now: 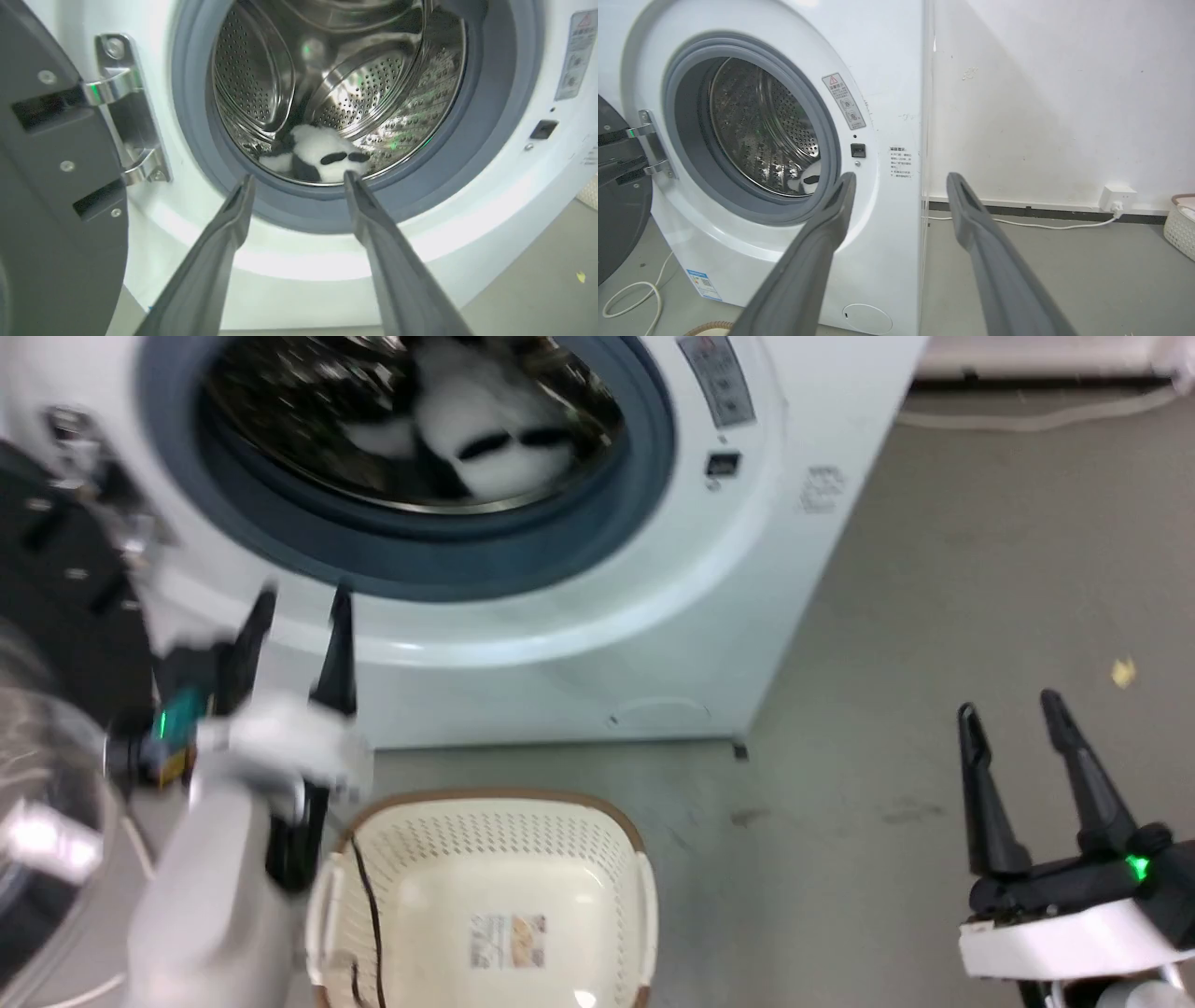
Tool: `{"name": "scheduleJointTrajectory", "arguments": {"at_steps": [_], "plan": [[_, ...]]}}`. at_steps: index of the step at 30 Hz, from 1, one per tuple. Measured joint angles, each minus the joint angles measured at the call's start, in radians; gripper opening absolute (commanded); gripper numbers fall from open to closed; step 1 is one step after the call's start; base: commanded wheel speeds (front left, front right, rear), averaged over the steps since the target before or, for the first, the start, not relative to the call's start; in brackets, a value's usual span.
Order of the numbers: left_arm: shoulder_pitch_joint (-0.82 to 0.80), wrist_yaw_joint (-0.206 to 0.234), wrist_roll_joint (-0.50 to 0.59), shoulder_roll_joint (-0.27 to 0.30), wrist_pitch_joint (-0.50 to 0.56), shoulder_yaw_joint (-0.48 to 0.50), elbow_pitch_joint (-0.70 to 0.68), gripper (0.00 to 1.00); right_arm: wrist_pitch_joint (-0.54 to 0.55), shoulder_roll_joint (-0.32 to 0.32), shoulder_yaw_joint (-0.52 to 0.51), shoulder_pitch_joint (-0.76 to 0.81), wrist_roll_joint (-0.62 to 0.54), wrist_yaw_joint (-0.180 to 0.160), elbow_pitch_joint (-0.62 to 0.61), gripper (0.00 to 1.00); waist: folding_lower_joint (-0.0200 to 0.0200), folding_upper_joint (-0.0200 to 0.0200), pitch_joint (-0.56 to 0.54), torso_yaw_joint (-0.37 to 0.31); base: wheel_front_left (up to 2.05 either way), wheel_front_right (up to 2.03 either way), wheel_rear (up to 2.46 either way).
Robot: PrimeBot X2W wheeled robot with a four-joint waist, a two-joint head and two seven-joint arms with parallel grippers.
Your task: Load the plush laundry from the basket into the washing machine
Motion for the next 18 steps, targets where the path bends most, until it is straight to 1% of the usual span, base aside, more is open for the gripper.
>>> {"name": "scheduleJointTrajectory", "arguments": {"at_steps": [4,8,10,13,14,18], "plan": [[0.193,0.030,-0.024,-0.019,0.000,0.042,-0.171,1.00,0.000,0.001,0.017,0.025,0.000,0.000,-0.009,1.00,0.0000,0.0000,-0.054,0.036,0.00,0.00,0.00],[0.366,0.063,-0.013,-0.049,0.000,0.066,-0.332,1.00,0.000,0.003,0.020,0.044,0.000,0.000,-0.016,1.00,0.0001,0.0000,-0.090,0.064,0.00,0.00,0.00],[0.439,0.077,-0.012,-0.074,0.000,0.091,-0.401,1.00,0.000,0.005,0.025,0.054,0.000,0.000,-0.016,1.00,0.0002,0.0000,-0.104,0.071,0.00,0.00,0.00],[0.529,0.082,0.002,-0.101,0.000,0.117,-0.473,1.00,0.000,0.007,0.029,0.068,0.000,0.000,-0.016,1.00,0.0001,0.0000,-0.122,0.077,0.00,0.00,0.00],[0.598,0.076,0.005,-0.124,0.000,0.127,-0.502,1.00,0.000,0.008,0.027,0.083,0.001,0.000,-0.014,1.00,0.0002,-0.0001,-0.135,0.081,0.00,0.00,0.00],[0.651,0.048,0.025,-0.142,0.000,0.115,-0.500,1.00,0.000,0.008,0.018,0.097,0.005,0.000,-0.013,1.00,0.0003,0.0000,-0.145,0.091,0.00,0.00,0.00]]}}
